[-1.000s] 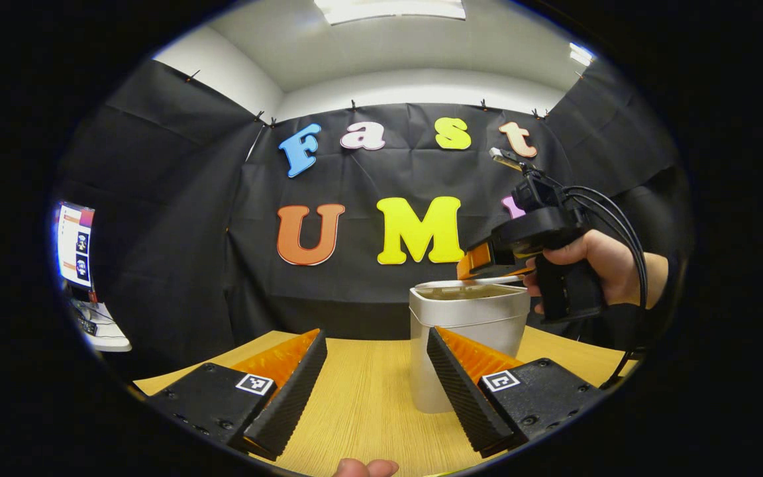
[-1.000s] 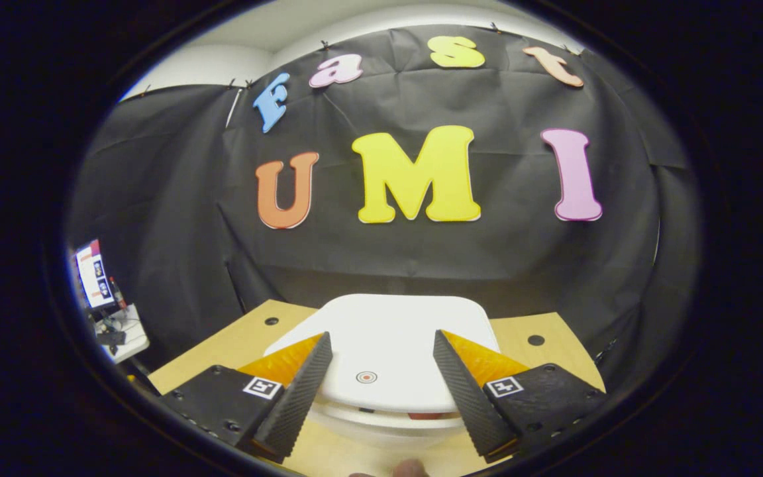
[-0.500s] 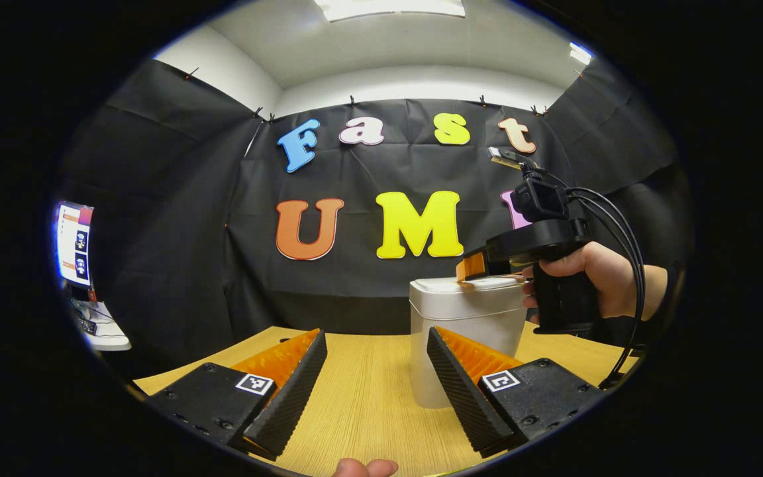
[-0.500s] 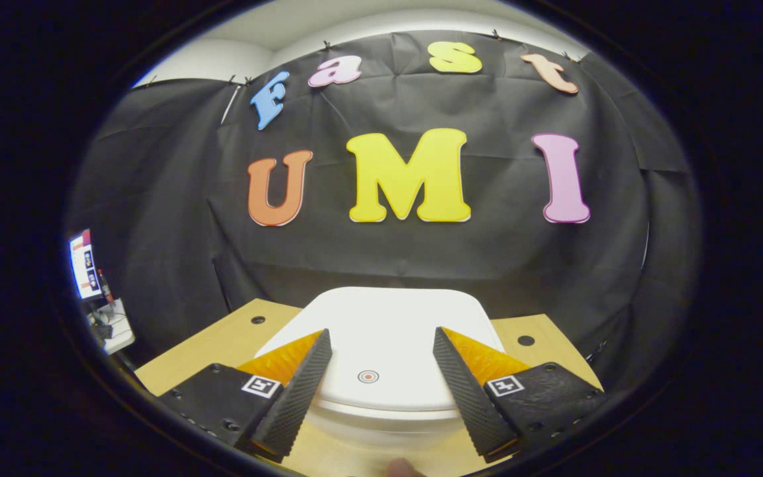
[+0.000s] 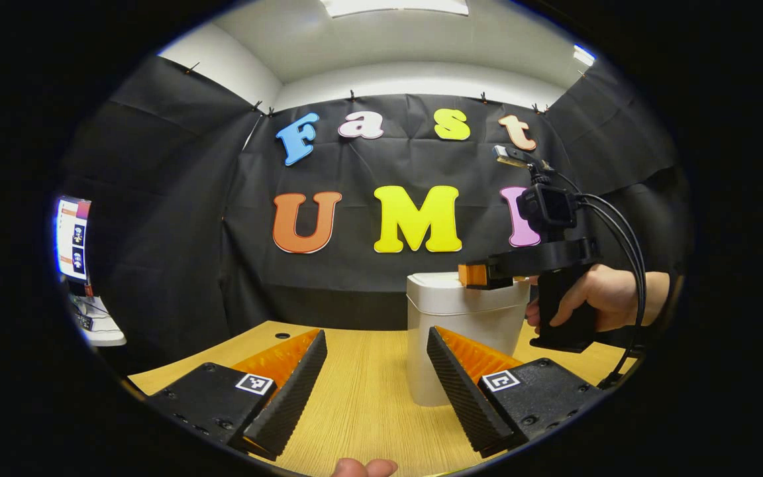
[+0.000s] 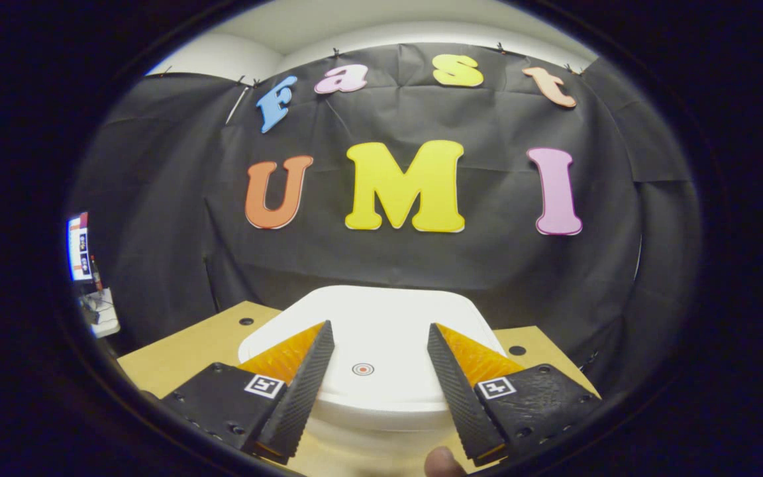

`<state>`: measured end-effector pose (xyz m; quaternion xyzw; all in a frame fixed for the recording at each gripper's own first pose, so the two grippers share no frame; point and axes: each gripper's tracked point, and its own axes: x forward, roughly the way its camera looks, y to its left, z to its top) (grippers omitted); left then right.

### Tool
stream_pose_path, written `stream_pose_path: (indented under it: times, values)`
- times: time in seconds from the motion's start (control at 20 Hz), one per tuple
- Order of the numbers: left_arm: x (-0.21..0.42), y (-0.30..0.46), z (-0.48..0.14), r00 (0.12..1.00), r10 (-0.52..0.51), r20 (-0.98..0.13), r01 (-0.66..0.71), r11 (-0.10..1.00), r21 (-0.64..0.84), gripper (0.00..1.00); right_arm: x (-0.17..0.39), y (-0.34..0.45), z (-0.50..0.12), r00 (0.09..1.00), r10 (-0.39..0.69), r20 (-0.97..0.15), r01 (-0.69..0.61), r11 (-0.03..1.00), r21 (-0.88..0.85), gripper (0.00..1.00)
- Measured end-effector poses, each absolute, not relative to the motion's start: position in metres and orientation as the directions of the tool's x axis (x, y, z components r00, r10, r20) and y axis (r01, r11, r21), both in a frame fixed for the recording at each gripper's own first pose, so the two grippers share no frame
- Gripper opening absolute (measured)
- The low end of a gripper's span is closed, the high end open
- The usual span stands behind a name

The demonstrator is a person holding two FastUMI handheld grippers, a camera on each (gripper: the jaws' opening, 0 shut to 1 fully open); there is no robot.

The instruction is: Press the lid of the desktop garbage bin to open it, pick up the crumpled paper on the desktop and throw it into the bin, then pick up the pop can on the desktop and drop it into the bin, and finally close the garbage bin lid.

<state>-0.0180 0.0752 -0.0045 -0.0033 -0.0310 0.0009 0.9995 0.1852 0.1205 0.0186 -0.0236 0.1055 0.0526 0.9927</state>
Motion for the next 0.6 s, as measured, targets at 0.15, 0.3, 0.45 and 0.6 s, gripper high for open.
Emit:
stream_pose_path:
  times: [0.15, 0.3, 0.45, 0.6]
  values:
    - [-0.016, 0.074, -0.005, 0.998, 0.004, 0.061, -0.003, 1.0, -0.023, 0.98, 0.185, 0.122, 0.018, 0.962, 0.136, -0.238, -0.15, 0.988, -0.04, 0.92]
    - [-0.017, 0.073, -0.002, 0.998, 0.016, 0.056, -0.015, 0.999, -0.031, 0.98, 0.182, 0.12, 0.032, 0.969, 0.141, -0.202, -0.145, 0.989, -0.005, 0.89]
    - [-0.015, 0.075, 0.0, 0.998, 0.032, 0.06, -0.032, 0.999, -0.014, 0.98, 0.183, 0.121, 0.037, 0.976, 0.146, -0.161, -0.148, 0.989, 0.001, 0.93]
    - [-0.017, 0.074, 0.007, 0.996, 0.042, 0.08, -0.043, 0.999, 0.007, 0.98, 0.177, 0.108, 0.049, 0.98, 0.156, -0.124, -0.15, 0.987, 0.053, 0.98]
